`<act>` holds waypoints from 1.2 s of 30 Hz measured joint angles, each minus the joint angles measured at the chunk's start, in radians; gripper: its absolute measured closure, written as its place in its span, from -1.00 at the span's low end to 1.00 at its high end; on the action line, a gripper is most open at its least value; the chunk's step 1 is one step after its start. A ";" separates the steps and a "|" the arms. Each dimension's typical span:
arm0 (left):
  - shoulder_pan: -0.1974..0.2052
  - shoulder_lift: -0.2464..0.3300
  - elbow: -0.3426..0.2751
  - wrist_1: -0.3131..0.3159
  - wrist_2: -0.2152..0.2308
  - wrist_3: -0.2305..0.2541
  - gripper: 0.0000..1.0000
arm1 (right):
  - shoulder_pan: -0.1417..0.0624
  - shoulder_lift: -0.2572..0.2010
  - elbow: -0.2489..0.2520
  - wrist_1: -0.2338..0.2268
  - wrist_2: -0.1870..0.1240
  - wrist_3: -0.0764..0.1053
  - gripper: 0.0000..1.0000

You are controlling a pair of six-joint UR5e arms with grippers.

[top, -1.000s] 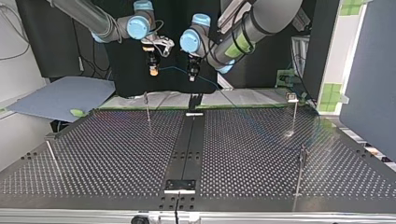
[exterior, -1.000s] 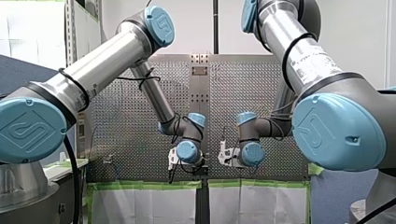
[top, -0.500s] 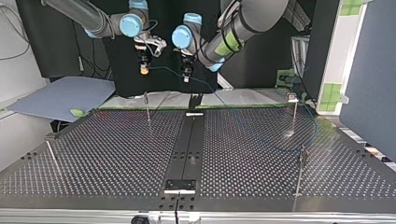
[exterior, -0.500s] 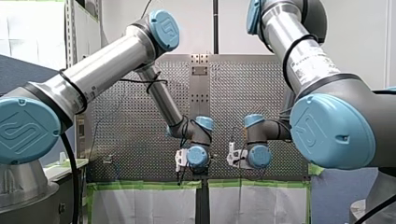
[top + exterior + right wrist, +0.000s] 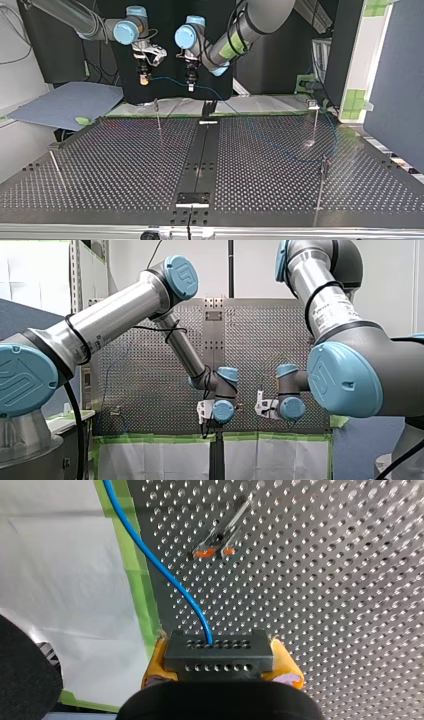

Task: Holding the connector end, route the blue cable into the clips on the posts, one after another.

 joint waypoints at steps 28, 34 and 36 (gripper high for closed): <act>-0.065 -0.202 0.204 -0.004 -0.033 -0.042 1.00 | -0.236 0.058 -0.001 -0.075 -0.269 -0.064 1.00; -0.068 -0.244 0.259 -0.006 -0.024 -0.055 1.00 | -0.230 0.059 -0.009 -0.093 -0.323 -0.061 1.00; -0.072 -0.255 0.277 -0.011 -0.024 -0.065 1.00 | -0.227 0.059 -0.015 -0.091 -0.344 -0.060 1.00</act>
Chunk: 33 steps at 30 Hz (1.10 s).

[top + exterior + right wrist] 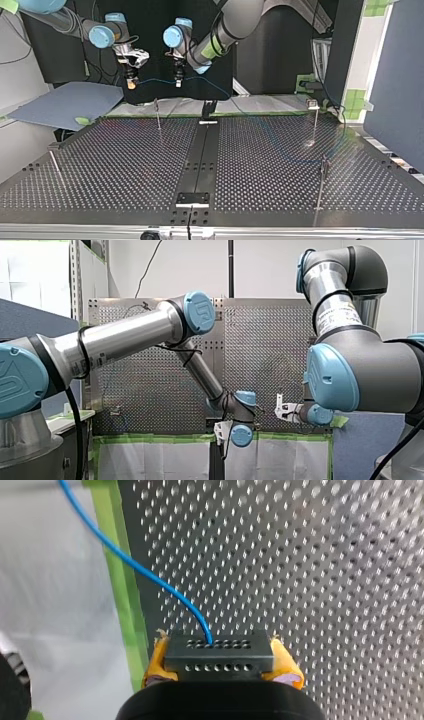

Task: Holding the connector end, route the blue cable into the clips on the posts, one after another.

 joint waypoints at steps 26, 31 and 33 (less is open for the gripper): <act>0.006 -0.008 0.093 0.001 -0.051 -0.037 1.00 | -0.042 0.031 -0.042 0.009 -0.136 0.076 1.00; 0.009 -0.008 0.093 0.002 -0.051 -0.040 1.00 | -0.058 0.042 -0.045 0.012 -0.127 0.080 1.00; 0.011 -0.008 0.093 0.006 -0.046 -0.045 1.00 | -0.065 0.050 -0.049 0.012 -0.125 0.079 1.00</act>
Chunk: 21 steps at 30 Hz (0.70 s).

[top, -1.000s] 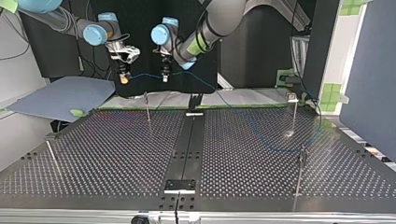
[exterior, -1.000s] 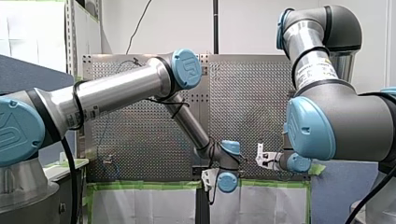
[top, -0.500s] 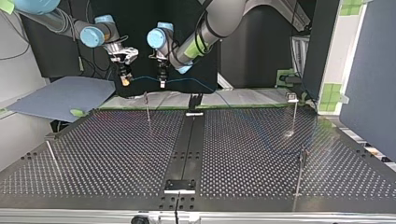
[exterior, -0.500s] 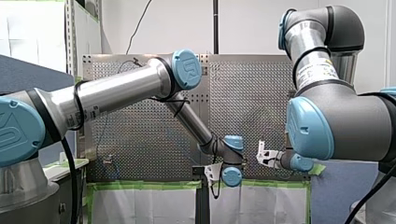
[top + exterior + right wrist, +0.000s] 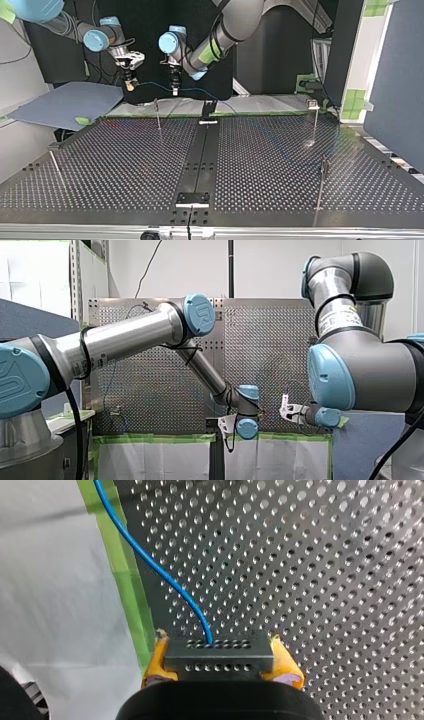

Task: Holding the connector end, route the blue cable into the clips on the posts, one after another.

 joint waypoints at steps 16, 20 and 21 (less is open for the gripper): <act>-0.002 -0.044 0.039 -0.014 0.067 0.015 1.00 | -0.025 0.018 -0.034 0.013 -0.028 0.017 1.00; -0.007 -0.063 0.075 -0.047 0.087 0.015 1.00 | -0.045 0.019 -0.039 0.012 -0.036 0.030 1.00; -0.008 -0.064 0.084 -0.052 0.090 0.016 1.00 | -0.050 0.019 -0.041 0.012 -0.040 0.034 1.00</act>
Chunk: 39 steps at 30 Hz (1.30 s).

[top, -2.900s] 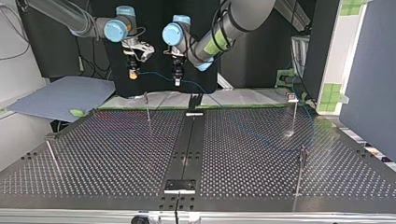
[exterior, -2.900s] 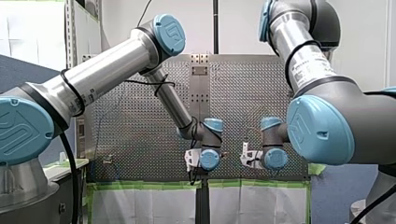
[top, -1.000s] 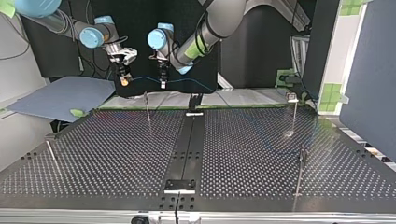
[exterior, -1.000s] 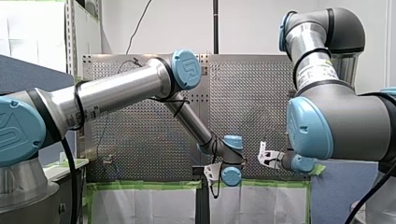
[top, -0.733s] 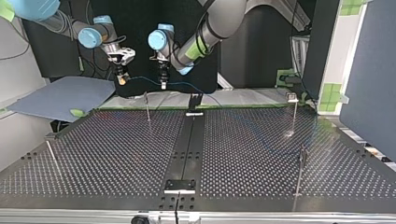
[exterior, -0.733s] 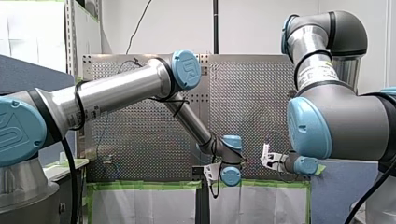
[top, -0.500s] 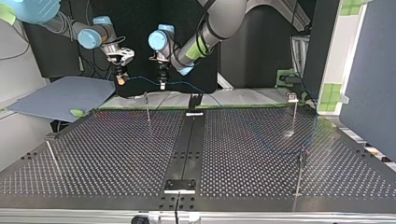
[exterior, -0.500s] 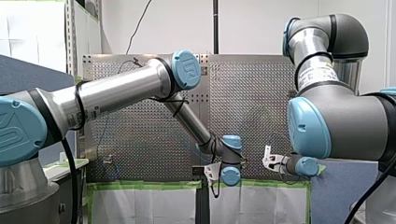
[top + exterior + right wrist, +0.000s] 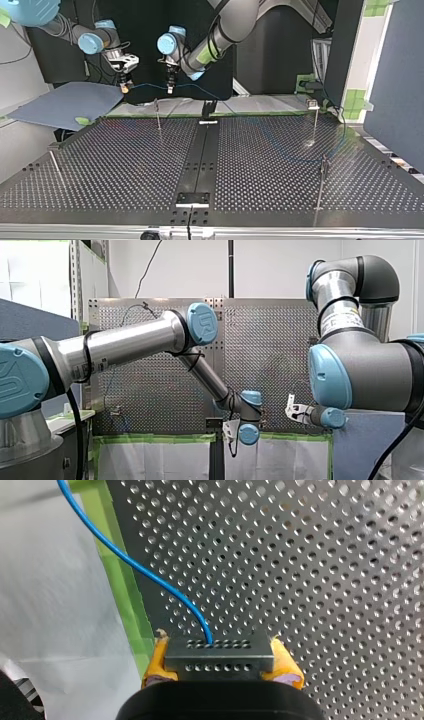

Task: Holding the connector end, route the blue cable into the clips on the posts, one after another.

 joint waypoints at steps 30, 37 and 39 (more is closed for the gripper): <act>-0.019 -0.064 0.171 -0.074 0.058 0.003 1.00 | -0.071 0.003 -0.086 0.077 -0.081 0.007 1.00; 0.011 -0.083 0.191 -0.104 0.055 -0.001 1.00 | -0.067 0.003 -0.088 0.076 -0.089 -0.011 1.00; 0.020 -0.083 0.192 -0.106 0.055 -0.003 1.00 | -0.066 0.003 -0.088 0.076 -0.090 -0.013 1.00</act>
